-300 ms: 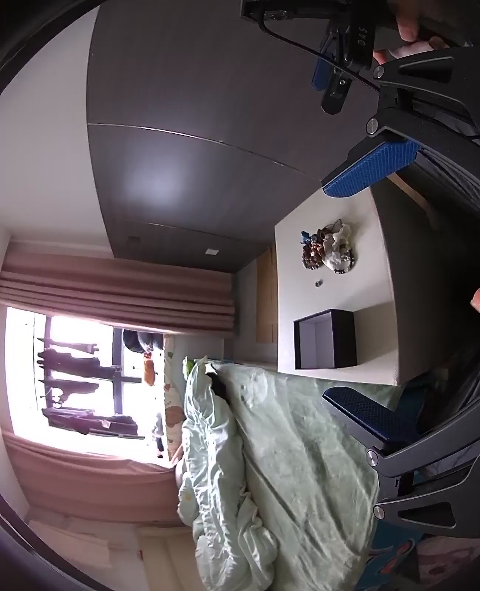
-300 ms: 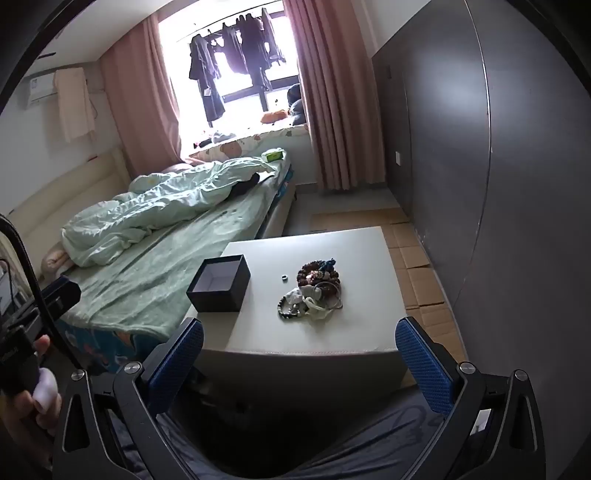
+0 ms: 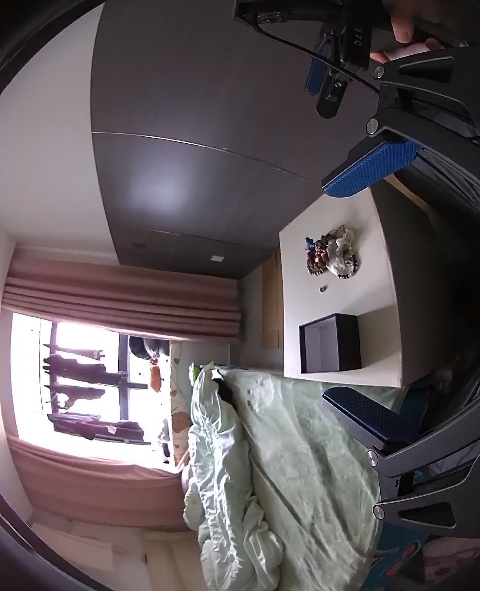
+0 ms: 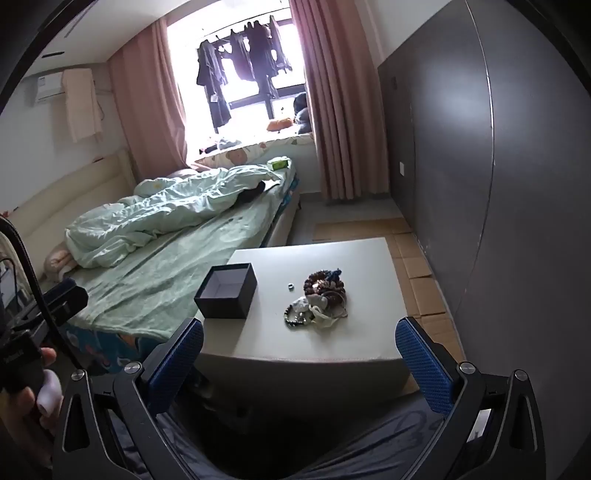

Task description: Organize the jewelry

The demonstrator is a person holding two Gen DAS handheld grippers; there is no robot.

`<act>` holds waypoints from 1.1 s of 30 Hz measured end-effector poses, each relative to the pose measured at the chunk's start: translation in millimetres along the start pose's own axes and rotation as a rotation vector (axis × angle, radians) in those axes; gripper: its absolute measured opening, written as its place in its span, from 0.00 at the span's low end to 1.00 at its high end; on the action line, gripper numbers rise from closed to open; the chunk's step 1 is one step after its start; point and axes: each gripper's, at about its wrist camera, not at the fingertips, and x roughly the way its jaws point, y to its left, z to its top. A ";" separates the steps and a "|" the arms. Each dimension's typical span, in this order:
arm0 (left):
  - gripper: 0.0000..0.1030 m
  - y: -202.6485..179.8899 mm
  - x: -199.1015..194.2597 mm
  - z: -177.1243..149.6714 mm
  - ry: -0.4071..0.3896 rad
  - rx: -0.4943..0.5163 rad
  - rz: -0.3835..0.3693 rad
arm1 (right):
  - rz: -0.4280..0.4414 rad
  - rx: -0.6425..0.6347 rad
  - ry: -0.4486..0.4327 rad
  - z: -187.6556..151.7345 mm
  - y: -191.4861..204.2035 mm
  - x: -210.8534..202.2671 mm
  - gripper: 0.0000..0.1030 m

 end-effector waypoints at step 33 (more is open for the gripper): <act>1.00 -5.9 3.9 -6.4 0.015 0.028 -0.017 | -0.037 0.014 -0.062 -4.9 -1.5 -8.3 1.00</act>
